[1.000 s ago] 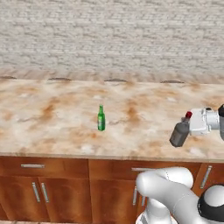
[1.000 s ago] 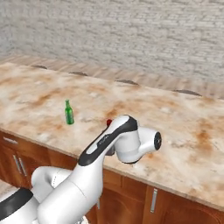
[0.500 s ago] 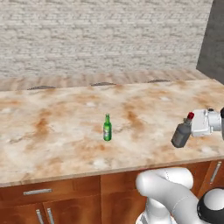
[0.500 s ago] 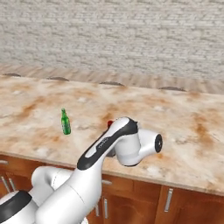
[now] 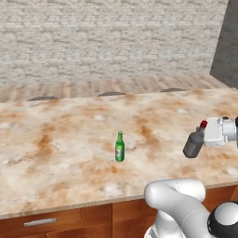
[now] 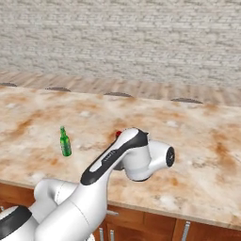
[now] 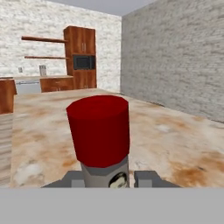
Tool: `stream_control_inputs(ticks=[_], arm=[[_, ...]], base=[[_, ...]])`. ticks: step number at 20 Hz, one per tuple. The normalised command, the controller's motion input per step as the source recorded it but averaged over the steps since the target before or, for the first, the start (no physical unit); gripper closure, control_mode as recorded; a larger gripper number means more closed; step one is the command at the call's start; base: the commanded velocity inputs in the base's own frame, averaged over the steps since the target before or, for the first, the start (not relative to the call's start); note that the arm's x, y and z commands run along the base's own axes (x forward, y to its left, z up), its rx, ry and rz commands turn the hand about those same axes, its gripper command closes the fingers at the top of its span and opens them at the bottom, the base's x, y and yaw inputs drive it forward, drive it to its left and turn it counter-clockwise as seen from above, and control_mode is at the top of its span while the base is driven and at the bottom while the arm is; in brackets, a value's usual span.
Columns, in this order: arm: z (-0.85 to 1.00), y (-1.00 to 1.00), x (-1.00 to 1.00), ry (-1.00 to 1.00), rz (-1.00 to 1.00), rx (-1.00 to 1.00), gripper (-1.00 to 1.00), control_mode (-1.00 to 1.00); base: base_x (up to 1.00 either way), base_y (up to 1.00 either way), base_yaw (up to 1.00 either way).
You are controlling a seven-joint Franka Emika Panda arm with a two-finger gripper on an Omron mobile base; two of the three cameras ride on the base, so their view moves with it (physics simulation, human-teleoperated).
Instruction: Move the drinks to the dining counter.
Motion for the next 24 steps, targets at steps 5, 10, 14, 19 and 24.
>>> stream_control_inputs(ticks=[5,10,14,19,24], arm=[[0.0,0.0,0.0,0.0,0.0,0.0,1.0,1.0],[0.0,0.0,0.0,0.0,0.0,0.0,1.0,1.0],[0.0,0.14,0.26,0.09,-0.03,0.0,1.0,-1.0],[0.06,0.44,0.52,0.27,-0.09,-0.12,1.0,-1.0],[0.0,0.03,0.64,0.14,0.0,-0.04,1.0,-1.0]], base=[[0.0,0.0,0.0],[0.0,0.0,0.0],[0.0,0.0,0.0],[0.0,0.0,0.0],[0.0,0.0,0.0]])
